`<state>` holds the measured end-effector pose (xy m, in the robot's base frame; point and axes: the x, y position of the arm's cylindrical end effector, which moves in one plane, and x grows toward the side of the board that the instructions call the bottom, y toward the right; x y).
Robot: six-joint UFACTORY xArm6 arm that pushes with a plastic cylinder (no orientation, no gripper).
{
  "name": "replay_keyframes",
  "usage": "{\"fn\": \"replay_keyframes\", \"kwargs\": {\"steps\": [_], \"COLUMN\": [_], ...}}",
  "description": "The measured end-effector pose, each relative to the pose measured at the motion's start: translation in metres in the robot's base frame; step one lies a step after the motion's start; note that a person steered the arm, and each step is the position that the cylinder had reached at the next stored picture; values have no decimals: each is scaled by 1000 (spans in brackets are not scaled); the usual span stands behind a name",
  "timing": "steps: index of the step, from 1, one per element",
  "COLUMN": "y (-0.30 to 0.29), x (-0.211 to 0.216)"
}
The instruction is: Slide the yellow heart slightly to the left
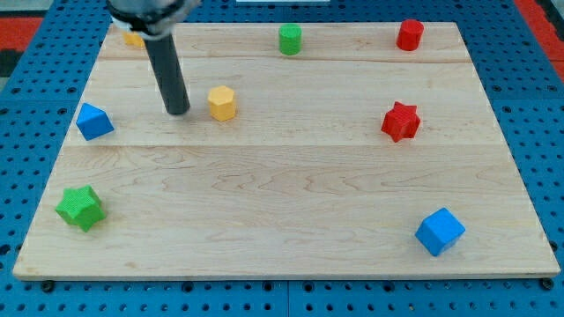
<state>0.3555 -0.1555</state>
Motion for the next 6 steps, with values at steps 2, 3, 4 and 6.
{"fn": "replay_keyframes", "kwargs": {"steps": [2,3,4,6], "y": [-1,-20,-25,-67], "x": [-153,-164,-164,-163]}}
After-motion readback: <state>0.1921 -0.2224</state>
